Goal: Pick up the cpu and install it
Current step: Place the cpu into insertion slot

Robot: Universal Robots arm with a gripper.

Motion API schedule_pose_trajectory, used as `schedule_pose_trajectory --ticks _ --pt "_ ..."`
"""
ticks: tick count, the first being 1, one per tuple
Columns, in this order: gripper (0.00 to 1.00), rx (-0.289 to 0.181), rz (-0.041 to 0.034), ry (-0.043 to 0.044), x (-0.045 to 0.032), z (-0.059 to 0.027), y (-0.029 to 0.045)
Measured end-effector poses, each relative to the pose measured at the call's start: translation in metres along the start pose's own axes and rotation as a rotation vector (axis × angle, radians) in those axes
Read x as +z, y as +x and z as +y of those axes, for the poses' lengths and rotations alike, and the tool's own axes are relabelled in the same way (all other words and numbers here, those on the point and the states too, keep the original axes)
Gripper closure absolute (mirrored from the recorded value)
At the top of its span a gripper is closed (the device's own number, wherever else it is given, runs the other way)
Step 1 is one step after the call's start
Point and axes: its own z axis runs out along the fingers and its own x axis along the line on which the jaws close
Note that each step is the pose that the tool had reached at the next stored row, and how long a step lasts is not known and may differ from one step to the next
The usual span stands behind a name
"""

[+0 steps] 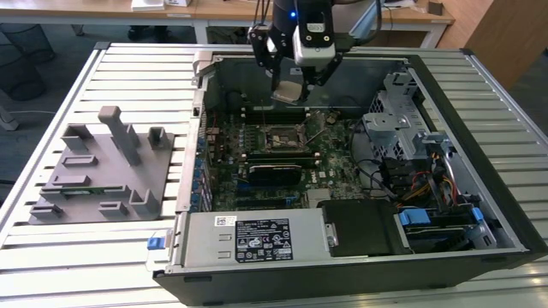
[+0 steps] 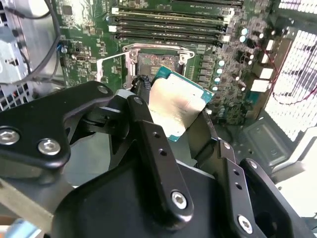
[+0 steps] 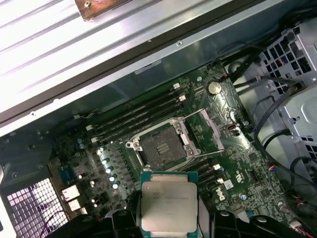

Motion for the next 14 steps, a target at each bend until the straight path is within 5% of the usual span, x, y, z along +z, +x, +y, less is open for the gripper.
schedule_pose_trajectory --ticks 14 --pt "0.46 0.163 -0.0088 -0.0014 0.0029 0.0012 0.0006"
